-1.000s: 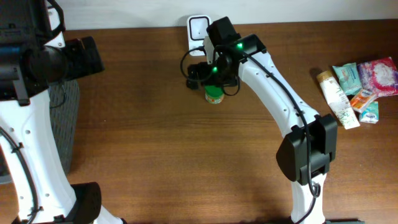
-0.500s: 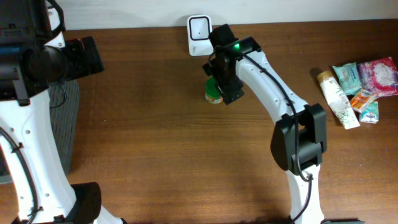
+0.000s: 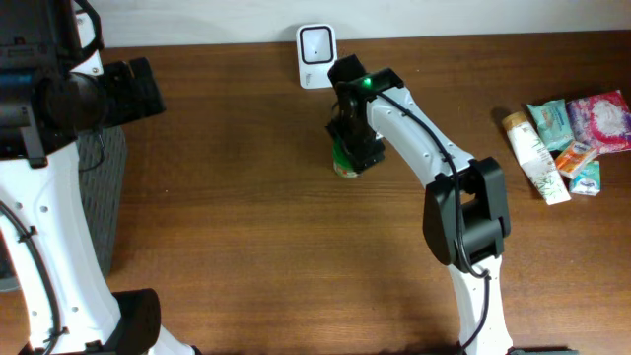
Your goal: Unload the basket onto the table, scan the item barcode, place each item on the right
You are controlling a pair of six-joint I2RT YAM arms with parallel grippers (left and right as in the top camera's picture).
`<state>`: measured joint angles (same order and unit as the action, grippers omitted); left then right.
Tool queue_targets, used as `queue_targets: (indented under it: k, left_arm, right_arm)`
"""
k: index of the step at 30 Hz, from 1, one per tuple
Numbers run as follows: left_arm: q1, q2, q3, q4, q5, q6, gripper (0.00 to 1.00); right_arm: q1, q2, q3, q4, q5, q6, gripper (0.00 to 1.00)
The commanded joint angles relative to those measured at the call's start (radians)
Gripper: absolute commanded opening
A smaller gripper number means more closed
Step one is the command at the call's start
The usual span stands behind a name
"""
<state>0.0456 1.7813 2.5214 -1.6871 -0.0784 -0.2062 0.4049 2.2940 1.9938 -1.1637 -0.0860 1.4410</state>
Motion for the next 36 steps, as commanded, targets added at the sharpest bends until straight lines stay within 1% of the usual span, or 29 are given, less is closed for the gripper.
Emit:
queue_targets:
  k: [1, 2, 5, 6, 7, 9, 10, 11, 12, 13, 15, 17, 19, 21, 22, 23, 24, 26, 27, 29, 32, 33, 34, 35, 36]
  left_arm:
    - [0.003, -0.004, 0.003, -0.001, 0.007, -0.005, 0.99]
    - [0.003, -0.004, 0.003, -0.001, 0.007, -0.006, 0.99]
    - [0.003, -0.004, 0.003, -0.001, 0.007, -0.006, 0.99]
    - [0.003, -0.004, 0.003, -0.001, 0.007, -0.006, 0.99]
    - [0.003, -0.004, 0.003, -0.001, 0.007, -0.005, 0.99]
    - [0.003, -0.004, 0.003, -0.001, 0.007, -0.006, 0.99]
    - [0.003, -0.004, 0.003, -0.001, 0.007, -0.006, 0.99]
    - [0.003, -0.004, 0.003, -0.001, 0.007, -0.005, 0.99]
    - [0.003, -0.004, 0.003, -0.001, 0.007, -0.006, 0.99]
    - [0.003, -0.004, 0.003, -0.001, 0.007, -0.005, 0.99]
    - [0.003, -0.004, 0.003, -0.001, 0.007, -0.005, 0.99]
    - [0.003, -0.004, 0.003, -0.001, 0.007, -0.005, 0.99]
    - [0.003, -0.004, 0.003, -0.001, 0.007, -0.005, 0.99]
    - [0.003, -0.004, 0.003, -0.001, 0.007, -0.005, 0.99]
    - [0.003, -0.004, 0.003, -0.001, 0.007, -0.006, 0.99]
    - [0.003, -0.004, 0.003, -0.001, 0.007, -0.006, 0.99]
    - [0.003, -0.004, 0.003, -0.001, 0.007, -0.005, 0.99]
    - [0.003, -0.004, 0.003, -0.001, 0.007, -0.006, 0.99]
    - [0.003, -0.004, 0.003, -0.001, 0.007, -0.006, 0.99]
    - [0.003, -0.004, 0.003, -0.001, 0.007, -0.006, 0.99]
    - [0.003, -0.004, 0.003, -0.001, 0.007, -0.005, 0.99]
    - [0.003, -0.004, 0.003, -0.001, 0.007, -0.005, 0.99]
    - [0.003, -0.004, 0.003, -0.001, 0.007, -0.005, 0.99]
    - [0.003, -0.004, 0.003, -0.001, 0.007, -0.005, 0.99]
    - [0.003, -0.004, 0.003, -0.001, 0.007, -0.005, 0.99]
  right_arm:
    - [0.008, 0.014, -0.010, -0.032, 0.019, -0.164, 0.73]
    - [0.008, 0.014, -0.010, -0.038, 0.018, -0.213, 0.69]
    - [0.008, 0.014, -0.010, -0.041, -0.007, -0.456, 0.66]
    - [0.010, 0.014, -0.008, -0.037, -0.011, -0.610, 0.66]
    - [0.019, 0.014, -0.003, -0.030, -0.010, -0.774, 0.66]
    - [0.034, 0.014, 0.001, -0.018, -0.008, -0.966, 0.66]
    - [0.041, 0.014, 0.001, -0.011, 0.014, -0.996, 0.74]
    - [0.053, 0.014, 0.001, -0.002, 0.041, -0.996, 0.83]
    - [0.055, 0.014, 0.002, 0.000, 0.042, -0.996, 0.95]
    - [0.055, 0.012, 0.013, -0.010, 0.043, -0.991, 0.99]
    - [0.051, 0.005, 0.080, -0.072, 0.042, -0.962, 0.99]
    - [0.051, 0.005, 0.200, -0.188, 0.022, -0.962, 0.99]
    - [0.054, 0.005, 0.220, -0.201, -0.105, -0.962, 0.99]
    - [0.054, 0.005, 0.219, -0.194, -0.083, -0.958, 0.99]
    - [0.054, 0.005, 0.219, -0.192, -0.040, -0.882, 0.99]
    - [0.053, 0.005, 0.215, -0.203, 0.010, -0.758, 0.99]
    - [0.053, 0.005, 0.215, -0.233, 0.052, -0.598, 0.99]
    - [0.054, 0.005, 0.215, -0.242, 0.105, -0.451, 0.99]
    - [0.051, 0.005, 0.215, -0.235, 0.125, -0.410, 0.99]
    - [0.047, 0.005, 0.215, -0.219, 0.117, -0.432, 0.99]
    - [0.074, 0.026, 0.215, -0.210, 0.121, -0.612, 0.99]
    - [0.070, 0.044, 0.215, -0.212, 0.132, -0.712, 0.99]
    - [0.060, 0.053, 0.215, -0.212, 0.132, -0.751, 0.99]
    - [0.037, 0.071, 0.215, -0.210, 0.101, -0.853, 0.99]
    - [0.018, 0.080, 0.215, -0.212, 0.067, -0.916, 0.99]
